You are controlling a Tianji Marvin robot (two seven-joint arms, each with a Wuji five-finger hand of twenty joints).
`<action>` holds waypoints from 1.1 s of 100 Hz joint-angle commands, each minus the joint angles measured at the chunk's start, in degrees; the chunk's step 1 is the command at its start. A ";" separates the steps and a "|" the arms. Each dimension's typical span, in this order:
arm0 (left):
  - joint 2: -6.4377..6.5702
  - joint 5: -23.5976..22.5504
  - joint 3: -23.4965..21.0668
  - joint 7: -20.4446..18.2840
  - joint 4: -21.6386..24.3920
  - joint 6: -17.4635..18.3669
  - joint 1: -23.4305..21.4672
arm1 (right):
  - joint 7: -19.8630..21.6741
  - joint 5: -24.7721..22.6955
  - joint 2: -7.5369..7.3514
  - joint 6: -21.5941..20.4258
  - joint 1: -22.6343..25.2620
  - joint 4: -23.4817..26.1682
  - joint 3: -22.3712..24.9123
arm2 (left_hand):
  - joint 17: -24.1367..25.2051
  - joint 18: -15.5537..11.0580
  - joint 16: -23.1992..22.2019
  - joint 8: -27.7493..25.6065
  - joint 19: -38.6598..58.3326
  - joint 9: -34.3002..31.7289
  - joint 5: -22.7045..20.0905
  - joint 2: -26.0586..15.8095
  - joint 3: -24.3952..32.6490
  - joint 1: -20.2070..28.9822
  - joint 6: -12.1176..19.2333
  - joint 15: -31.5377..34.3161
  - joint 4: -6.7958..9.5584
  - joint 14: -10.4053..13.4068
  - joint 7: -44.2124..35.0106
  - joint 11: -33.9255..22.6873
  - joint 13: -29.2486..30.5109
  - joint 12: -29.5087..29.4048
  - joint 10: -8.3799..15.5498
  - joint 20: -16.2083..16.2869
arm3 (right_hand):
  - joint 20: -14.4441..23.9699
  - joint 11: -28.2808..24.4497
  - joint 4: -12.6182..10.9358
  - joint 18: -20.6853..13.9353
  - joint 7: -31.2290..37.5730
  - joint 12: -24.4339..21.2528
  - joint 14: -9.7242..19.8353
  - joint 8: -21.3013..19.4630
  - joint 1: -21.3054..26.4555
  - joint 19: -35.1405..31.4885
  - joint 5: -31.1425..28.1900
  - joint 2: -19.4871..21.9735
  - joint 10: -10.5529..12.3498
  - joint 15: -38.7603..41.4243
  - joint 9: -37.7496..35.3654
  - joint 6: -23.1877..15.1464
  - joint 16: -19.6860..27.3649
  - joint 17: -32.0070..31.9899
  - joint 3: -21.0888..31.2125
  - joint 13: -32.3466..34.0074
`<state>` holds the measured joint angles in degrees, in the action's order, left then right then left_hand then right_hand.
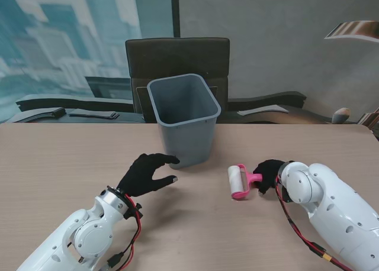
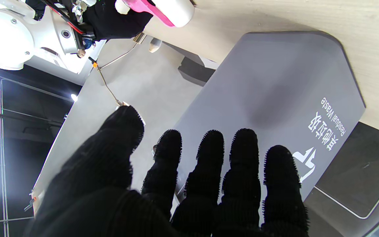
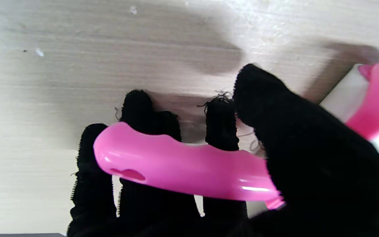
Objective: Replace a lint-roller refill
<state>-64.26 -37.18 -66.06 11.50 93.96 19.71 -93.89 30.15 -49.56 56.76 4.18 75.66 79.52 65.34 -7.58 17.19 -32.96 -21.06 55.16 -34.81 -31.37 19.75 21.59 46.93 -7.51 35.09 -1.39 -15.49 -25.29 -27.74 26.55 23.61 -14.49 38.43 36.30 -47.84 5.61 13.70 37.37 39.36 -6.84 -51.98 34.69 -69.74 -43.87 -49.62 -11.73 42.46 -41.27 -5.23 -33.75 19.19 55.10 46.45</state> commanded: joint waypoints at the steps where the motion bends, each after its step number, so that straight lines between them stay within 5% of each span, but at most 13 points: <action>1: -0.10 0.11 -0.14 -0.80 0.40 -0.12 -0.25 | 1.09 -1.40 -0.22 -1.14 1.70 0.72 0.33 | 0.14 -0.53 -0.88 -0.04 0.58 -0.89 -0.65 -2.23 0.99 0.83 -0.42 1.03 0.95 0.90 0.04 -0.63 1.18 1.16 1.10 0.47 | -0.47 9.48 -2.16 1.20 -11.23 -6.27 -0.87 6.07 -1.93 2.33 4.76 1.66 -1.10 -8.94 4.67 3.89 4.17 -2.12 -1.16 -4.40; 18: -0.11 -0.04 -0.13 -0.67 0.39 -0.10 -0.25 | -0.44 -3.95 -0.04 -3.46 4.31 3.40 3.30 | 0.11 -0.50 -0.88 0.10 0.58 -0.97 -0.75 -2.05 1.16 0.85 -0.56 1.04 0.96 0.94 0.25 -0.64 1.23 1.17 1.12 0.46 | -2.95 13.53 -1.29 0.43 -16.30 -10.68 -1.23 12.62 -3.77 8.53 9.45 2.79 -1.51 -16.62 10.27 6.51 8.03 -5.74 -4.21 -10.15; 35: -0.10 -0.15 -0.33 -0.62 0.60 -0.24 -0.43 | -2.94 -4.12 0.36 -5.45 7.25 6.25 6.92 | 0.09 -0.53 -0.86 0.15 0.57 -0.86 -0.58 -2.06 1.21 0.61 -0.29 1.00 0.92 1.03 0.37 -0.60 1.16 1.16 1.16 0.45 | -6.09 15.06 -0.99 -1.92 -18.32 -12.98 -0.81 14.63 -7.06 11.82 15.81 6.91 -2.21 -21.94 16.91 8.35 12.22 -8.72 -7.69 -16.67; 57: -0.39 -0.07 -1.18 0.47 1.82 -1.44 -1.11 | -10.90 -4.80 1.52 -9.29 12.58 12.12 12.88 | 0.14 -0.69 -0.84 0.11 0.52 -0.77 -0.57 -2.11 1.21 0.55 -0.23 0.95 0.89 1.10 0.31 -0.60 1.05 1.16 1.19 0.41 | -6.97 15.10 -0.83 -0.40 -18.47 -13.55 -1.42 14.73 -9.02 12.78 16.60 9.94 -2.56 -22.06 18.01 8.48 12.68 -10.03 -9.46 -17.65; 78: -0.80 0.49 -1.87 1.77 3.21 -2.16 -1.19 | -18.43 -0.58 2.89 -15.74 15.85 18.75 16.43 | 0.09 -0.73 -0.85 0.01 0.47 -0.57 -0.49 -2.06 0.94 0.38 -0.16 0.97 0.88 1.07 0.17 -0.59 1.00 1.16 1.08 0.39 | -6.57 9.52 -1.21 -0.45 -13.68 -8.90 -1.14 9.56 -5.93 10.04 14.13 8.65 -2.15 -19.15 14.26 11.07 11.26 -5.45 -7.07 -13.23; 94: -1.33 8.59 -1.62 -1.12 4.69 -4.23 -0.85 | -25.27 7.25 4.52 -19.01 15.55 20.80 14.70 | -0.82 1.26 0.11 0.30 -1.40 0.69 0.24 -0.94 0.37 -2.03 -0.14 -0.83 0.99 1.01 0.93 0.24 0.23 0.79 0.59 -0.76 | -6.57 10.19 -1.33 -0.15 -15.54 -8.93 -0.71 9.27 -4.93 9.12 17.06 8.50 -2.10 -18.54 14.94 10.94 11.18 -3.49 -6.05 -10.34; 110: -1.43 15.67 -1.20 -4.67 4.88 -5.31 -0.89 | -33.00 10.26 6.17 -21.79 14.93 20.68 10.69 | -0.64 2.27 1.12 0.60 -3.23 1.99 0.75 -0.20 -0.12 -3.89 0.04 -3.04 1.15 1.34 2.06 1.61 -0.87 0.11 0.72 -1.60 | -6.48 10.22 -1.46 -0.06 -15.38 -9.06 0.10 8.50 -6.28 8.61 16.22 9.21 -1.06 -18.47 13.88 9.61 11.14 -3.06 -5.51 -8.50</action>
<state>-65.30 -21.58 -67.51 7.83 98.72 14.24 -94.53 -5.43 -39.94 61.21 -17.02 90.60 98.76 77.34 -8.23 18.64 -32.96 -21.06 53.31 -34.73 -31.36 19.90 22.02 44.89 -8.11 33.83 -1.34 -15.48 -24.71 -27.09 26.55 23.62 -14.48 37.74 29.91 -37.62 5.33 13.59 22.21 29.94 -7.50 -42.72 28.76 -60.19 -27.85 -41.36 -13.69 23.53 -26.35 5.37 -22.14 16.02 48.24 36.20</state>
